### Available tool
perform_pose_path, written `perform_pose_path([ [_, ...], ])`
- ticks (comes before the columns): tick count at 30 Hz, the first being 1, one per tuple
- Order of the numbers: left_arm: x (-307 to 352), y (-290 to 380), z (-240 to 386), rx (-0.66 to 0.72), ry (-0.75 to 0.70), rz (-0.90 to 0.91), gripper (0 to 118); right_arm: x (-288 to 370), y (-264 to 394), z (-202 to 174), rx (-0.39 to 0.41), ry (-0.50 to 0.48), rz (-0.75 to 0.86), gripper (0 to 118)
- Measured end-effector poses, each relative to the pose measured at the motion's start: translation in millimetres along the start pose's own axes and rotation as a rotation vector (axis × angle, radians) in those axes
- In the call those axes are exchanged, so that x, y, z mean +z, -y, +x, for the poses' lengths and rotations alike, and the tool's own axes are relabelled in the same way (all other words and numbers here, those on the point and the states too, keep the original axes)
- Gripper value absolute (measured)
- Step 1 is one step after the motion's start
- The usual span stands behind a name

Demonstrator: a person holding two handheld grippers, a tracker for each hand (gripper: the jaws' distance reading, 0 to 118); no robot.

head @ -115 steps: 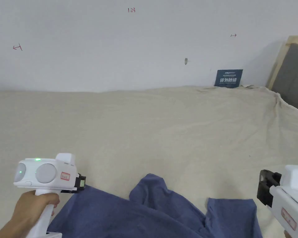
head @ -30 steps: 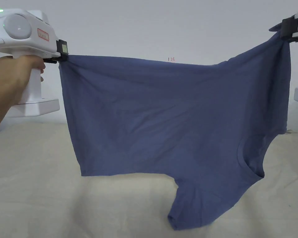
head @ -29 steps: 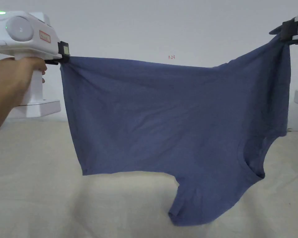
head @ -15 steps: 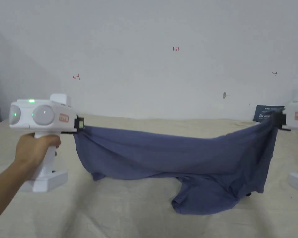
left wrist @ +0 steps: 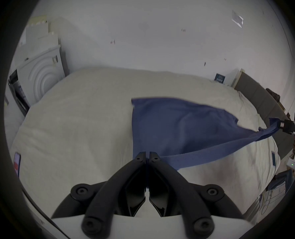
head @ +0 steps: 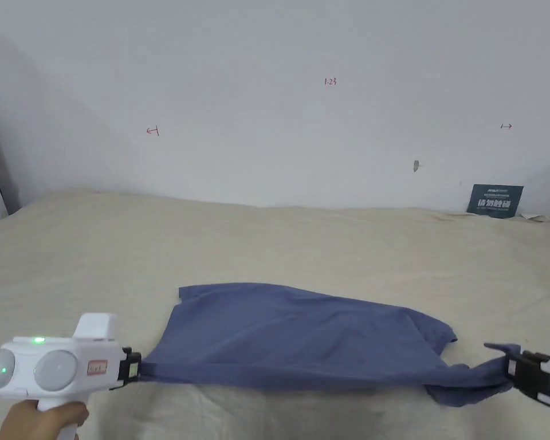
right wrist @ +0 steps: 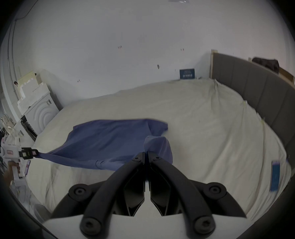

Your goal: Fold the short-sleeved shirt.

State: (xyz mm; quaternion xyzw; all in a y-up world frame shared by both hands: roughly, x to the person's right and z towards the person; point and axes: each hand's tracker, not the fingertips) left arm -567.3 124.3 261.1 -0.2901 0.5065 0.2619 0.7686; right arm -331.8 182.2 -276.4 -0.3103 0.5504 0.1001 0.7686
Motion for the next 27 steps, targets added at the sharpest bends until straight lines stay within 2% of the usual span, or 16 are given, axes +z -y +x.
perform_pose_path([
  [5, 9.1, 52.7, -12.5, -0.005, -0.015, -0.056, 0, 31.4, 62.4, 10.6, -0.064, -0.013, -0.049, 0],
  [6, 12.8, 61.1, -14.0, -0.007, -0.018, -0.063, 0, 58.4, 73.0, -5.3, -0.089, -0.016, -0.065, 0],
  [7, 17.4, 70.3, -15.6, -0.010, -0.019, -0.071, 0, 66.9, 84.1, -4.2, -0.108, -0.023, -0.071, 0],
  [12, 42.8, 111.1, -18.1, -0.005, -0.010, -0.109, 0, 98.1, 120.2, 4.0, -0.119, -0.026, -0.110, 0],
  [18, 58.7, 141.2, -17.2, -0.040, -0.026, -0.181, 0, 119.6, 148.0, 9.9, -0.088, -0.010, -0.169, 0],
  [25, 34.1, 160.6, -25.8, 0.002, -0.053, -0.234, 0, 85.5, 177.6, 26.9, -0.091, 0.042, -0.258, 0],
  [27, 27.1, 165.5, -23.7, -0.009, -0.066, -0.255, 0, 52.4, 187.4, 34.1, -0.142, 0.048, -0.298, 0],
])
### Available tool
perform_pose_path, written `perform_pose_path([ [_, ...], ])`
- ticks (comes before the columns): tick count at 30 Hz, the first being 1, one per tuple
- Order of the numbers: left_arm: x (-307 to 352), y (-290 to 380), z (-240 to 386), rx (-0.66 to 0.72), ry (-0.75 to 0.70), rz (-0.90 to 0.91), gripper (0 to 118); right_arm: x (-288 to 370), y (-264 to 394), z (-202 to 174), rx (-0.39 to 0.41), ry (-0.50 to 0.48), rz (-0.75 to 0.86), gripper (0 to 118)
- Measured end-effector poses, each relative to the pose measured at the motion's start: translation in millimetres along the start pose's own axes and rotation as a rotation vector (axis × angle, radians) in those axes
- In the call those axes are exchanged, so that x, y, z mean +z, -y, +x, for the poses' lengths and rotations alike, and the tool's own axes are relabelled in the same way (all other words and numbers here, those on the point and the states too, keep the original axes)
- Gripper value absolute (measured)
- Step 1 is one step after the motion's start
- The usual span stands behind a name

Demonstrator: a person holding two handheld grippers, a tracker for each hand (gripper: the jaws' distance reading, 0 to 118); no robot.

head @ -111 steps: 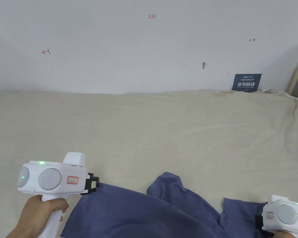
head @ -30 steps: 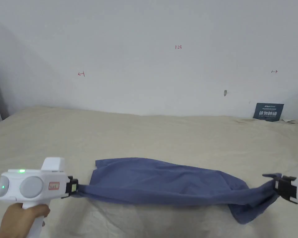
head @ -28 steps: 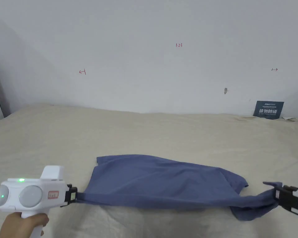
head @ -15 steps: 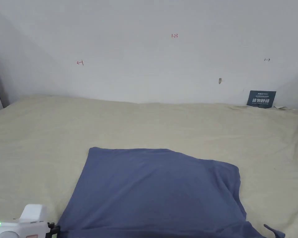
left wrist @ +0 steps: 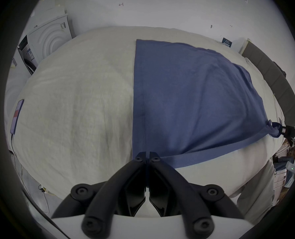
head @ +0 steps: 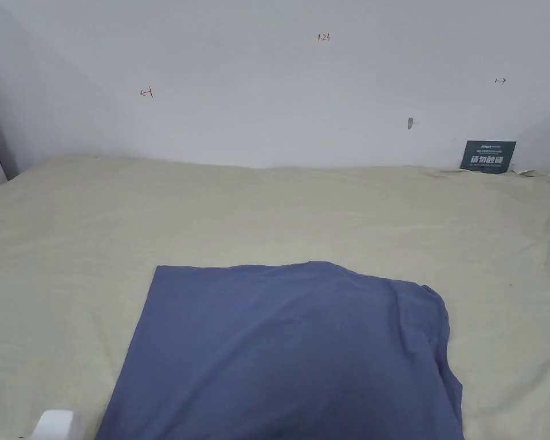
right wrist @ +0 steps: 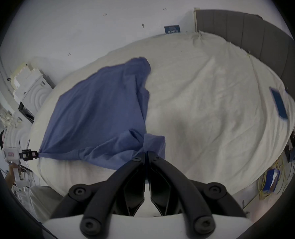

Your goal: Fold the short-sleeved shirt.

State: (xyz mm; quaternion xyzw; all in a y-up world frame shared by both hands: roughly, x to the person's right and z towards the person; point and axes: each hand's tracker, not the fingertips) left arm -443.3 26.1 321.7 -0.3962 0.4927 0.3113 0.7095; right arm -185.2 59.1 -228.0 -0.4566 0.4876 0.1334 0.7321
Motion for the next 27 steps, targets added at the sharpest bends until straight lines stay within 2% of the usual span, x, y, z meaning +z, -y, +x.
perform_pose_path([
  [3, -11.4, 4.7, -0.7, 0.002, -0.007, -0.023, 0, -26.6, 5.0, 7.0, -0.018, 0.038, -0.035, 0],
  [7, -11.5, 4.6, 3.6, 0.001, -0.017, -0.027, 0, -46.1, 11.4, 19.6, -0.047, 0.034, -0.042, 0],
  [13, -10.4, 2.2, -1.5, 0.035, -0.005, -0.027, 2, -51.4, 6.5, 23.7, -0.042, 0.040, -0.044, 2],
  [15, -5.9, -1.9, -3.0, 0.064, 0.011, -0.025, 21, -46.4, 6.7, 19.4, -0.032, 0.042, -0.034, 13],
  [17, 4.6, -5.8, -2.2, 0.113, 0.017, -0.022, 71, -38.8, -0.2, 16.6, -0.025, 0.061, 0.007, 54],
  [19, 13.7, -10.9, -1.0, 0.126, 0.018, 0.000, 114, -29.4, -5.8, 13.6, -0.011, 0.053, 0.053, 92],
  [20, 20.1, -14.2, 0.4, 0.133, 0.009, 0.031, 118, -24.1, -11.8, 11.4, -0.008, 0.042, 0.091, 99],
  [21, 26.5, -17.3, 0.6, 0.131, 0.003, 0.079, 118, -18.1, -18.9, 8.2, -0.003, 0.034, 0.123, 101],
  [27, 66.8, -59.0, 8.5, 0.113, -0.040, 0.306, 118, 26.0, -63.0, -28.3, 0.037, -0.021, 0.346, 101],
])
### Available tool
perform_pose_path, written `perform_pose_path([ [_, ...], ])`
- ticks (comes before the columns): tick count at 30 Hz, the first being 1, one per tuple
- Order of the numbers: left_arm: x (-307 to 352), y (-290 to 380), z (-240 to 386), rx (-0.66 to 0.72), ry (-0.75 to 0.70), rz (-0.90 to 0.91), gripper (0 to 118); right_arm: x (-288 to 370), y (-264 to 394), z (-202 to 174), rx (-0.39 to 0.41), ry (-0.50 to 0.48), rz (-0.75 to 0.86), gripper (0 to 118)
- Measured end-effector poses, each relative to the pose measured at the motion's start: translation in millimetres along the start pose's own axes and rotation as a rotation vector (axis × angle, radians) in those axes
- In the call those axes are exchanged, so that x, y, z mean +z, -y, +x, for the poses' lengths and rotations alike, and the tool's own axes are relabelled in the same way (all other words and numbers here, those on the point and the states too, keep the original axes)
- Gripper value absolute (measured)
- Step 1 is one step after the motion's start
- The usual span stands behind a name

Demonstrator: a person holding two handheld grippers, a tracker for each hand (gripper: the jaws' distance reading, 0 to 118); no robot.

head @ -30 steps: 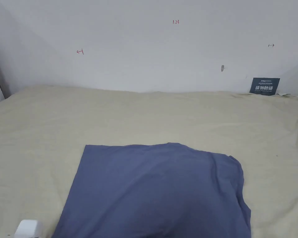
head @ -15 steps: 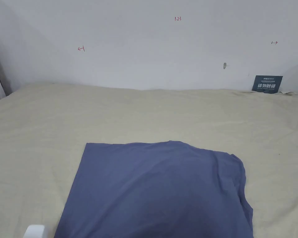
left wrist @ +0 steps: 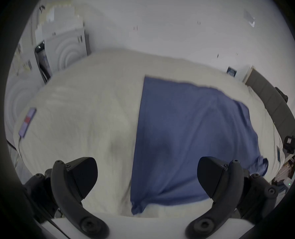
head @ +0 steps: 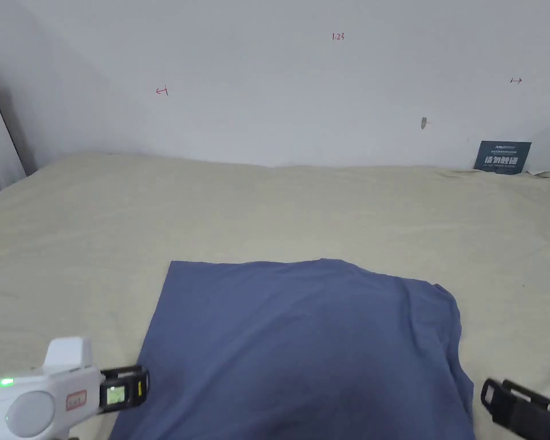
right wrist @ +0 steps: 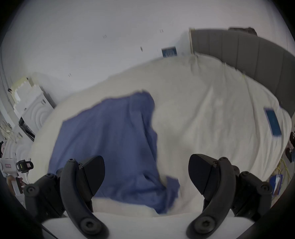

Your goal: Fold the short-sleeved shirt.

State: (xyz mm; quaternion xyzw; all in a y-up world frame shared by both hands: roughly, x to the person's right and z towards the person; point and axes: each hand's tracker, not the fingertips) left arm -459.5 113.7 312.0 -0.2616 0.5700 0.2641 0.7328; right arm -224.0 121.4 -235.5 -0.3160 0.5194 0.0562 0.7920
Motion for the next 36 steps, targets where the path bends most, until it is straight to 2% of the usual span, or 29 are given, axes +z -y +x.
perform_pose_path([
  [7, 37.3, -55.6, 30.6, -0.046, -0.040, 0.311, 118, 21.1, -49.1, -46.7, 0.075, -0.012, 0.253, 104],
  [8, 41.4, -60.1, 34.7, -0.047, -0.041, 0.363, 118, 32.3, -52.2, -64.2, 0.093, -0.004, 0.283, 104],
  [13, 54.9, -74.5, 58.9, -0.037, -0.022, 0.532, 118, 46.0, -57.1, -103.5, 0.176, 0.048, 0.407, 104],
  [15, 55.3, -73.2, 67.7, -0.054, -0.030, 0.588, 114, 49.5, -53.9, -115.3, 0.203, 0.052, 0.439, 102],
  [17, 56.7, -69.2, 77.7, -0.105, -0.027, 0.630, 97, 49.9, -52.3, -119.0, 0.239, 0.061, 0.477, 91],
  [18, 51.4, -68.2, 79.4, -0.132, -0.025, 0.636, 85, 51.8, -49.4, -123.3, 0.250, 0.061, 0.492, 80],
  [20, 50.6, -64.2, 86.6, -0.153, -0.018, 0.642, 53, 51.4, -47.0, -124.1, 0.260, 0.060, 0.512, 48],
  [22, 49.0, -59.8, 90.9, -0.180, 0.005, 0.646, 35, 54.5, -42.1, -127.7, 0.276, 0.061, 0.536, 20],
  [24, 48.9, -56.4, 94.6, -0.184, 0.025, 0.643, 16, 55.2, -38.0, -128.5, 0.294, 0.077, 0.577, 3],
  [25, 48.7, -54.6, 95.2, -0.178, 0.043, 0.644, 6, 56.7, -35.8, -129.7, 0.300, 0.088, 0.591, 2],
  [26, 49.4, -52.0, 95.9, -0.169, 0.045, 0.644, 0, 58.1, -33.8, -130.5, 0.303, 0.086, 0.595, 0],
  [36, 47.0, -44.8, 98.5, -0.139, 0.055, 0.623, 0, 58.5, -29.7, -128.5, 0.311, 0.071, 0.596, 0],
])
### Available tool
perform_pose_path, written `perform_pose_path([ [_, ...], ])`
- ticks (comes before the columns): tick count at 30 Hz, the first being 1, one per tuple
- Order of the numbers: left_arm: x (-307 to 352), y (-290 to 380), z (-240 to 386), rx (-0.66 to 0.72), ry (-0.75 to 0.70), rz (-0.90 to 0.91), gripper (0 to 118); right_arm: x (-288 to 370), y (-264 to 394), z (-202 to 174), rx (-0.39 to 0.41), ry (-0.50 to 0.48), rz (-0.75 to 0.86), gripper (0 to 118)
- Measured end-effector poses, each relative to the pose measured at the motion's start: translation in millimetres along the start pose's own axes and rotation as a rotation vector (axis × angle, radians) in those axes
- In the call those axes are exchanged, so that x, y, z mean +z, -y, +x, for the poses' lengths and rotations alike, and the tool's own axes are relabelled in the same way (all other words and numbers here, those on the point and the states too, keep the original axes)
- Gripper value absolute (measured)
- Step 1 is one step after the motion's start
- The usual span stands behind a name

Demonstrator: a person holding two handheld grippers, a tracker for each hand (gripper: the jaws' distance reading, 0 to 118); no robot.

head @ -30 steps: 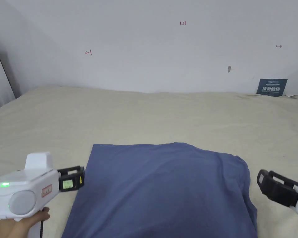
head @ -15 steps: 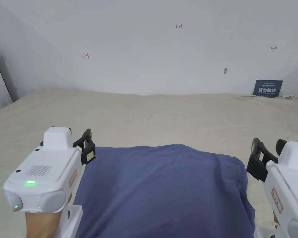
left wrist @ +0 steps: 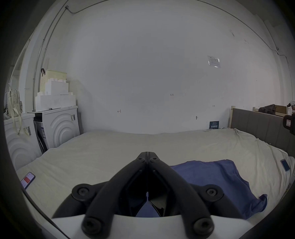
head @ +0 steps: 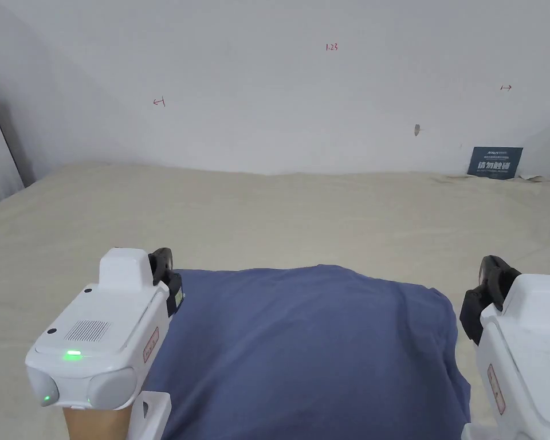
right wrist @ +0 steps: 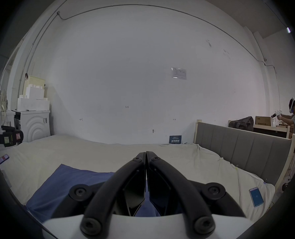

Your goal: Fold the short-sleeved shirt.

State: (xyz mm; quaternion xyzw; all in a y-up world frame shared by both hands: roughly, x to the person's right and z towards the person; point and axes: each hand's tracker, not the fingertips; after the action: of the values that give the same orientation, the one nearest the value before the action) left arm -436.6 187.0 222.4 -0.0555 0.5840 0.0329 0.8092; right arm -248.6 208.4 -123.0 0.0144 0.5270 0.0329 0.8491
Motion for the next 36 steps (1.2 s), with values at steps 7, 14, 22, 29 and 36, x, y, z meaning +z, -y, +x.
perform_pose_path([
  [7, -3.4, 1.0, -8.3, 0.012, -0.009, -0.111, 0, -4.3, -0.2, 1.7, 0.011, -0.015, -0.016, 0],
  [14, -5.8, 30.7, -30.6, 0.064, 0.021, -0.424, 0, -9.9, 8.8, 0.2, 0.019, -0.031, -0.058, 0],
  [22, 7.3, 105.3, -64.2, 0.159, 0.025, -0.762, 0, -16.0, 21.8, -4.7, 0.004, -0.056, -0.113, 0],
  [29, 15.0, 150.5, -73.3, 0.142, -0.011, -0.899, 11, -16.2, 31.0, -11.5, 0.012, -0.074, -0.148, 0],
  [36, 24.8, 164.2, -73.2, 0.072, -0.032, -0.926, 86, -12.4, 41.0, -10.6, 0.007, -0.083, -0.185, 0],
])
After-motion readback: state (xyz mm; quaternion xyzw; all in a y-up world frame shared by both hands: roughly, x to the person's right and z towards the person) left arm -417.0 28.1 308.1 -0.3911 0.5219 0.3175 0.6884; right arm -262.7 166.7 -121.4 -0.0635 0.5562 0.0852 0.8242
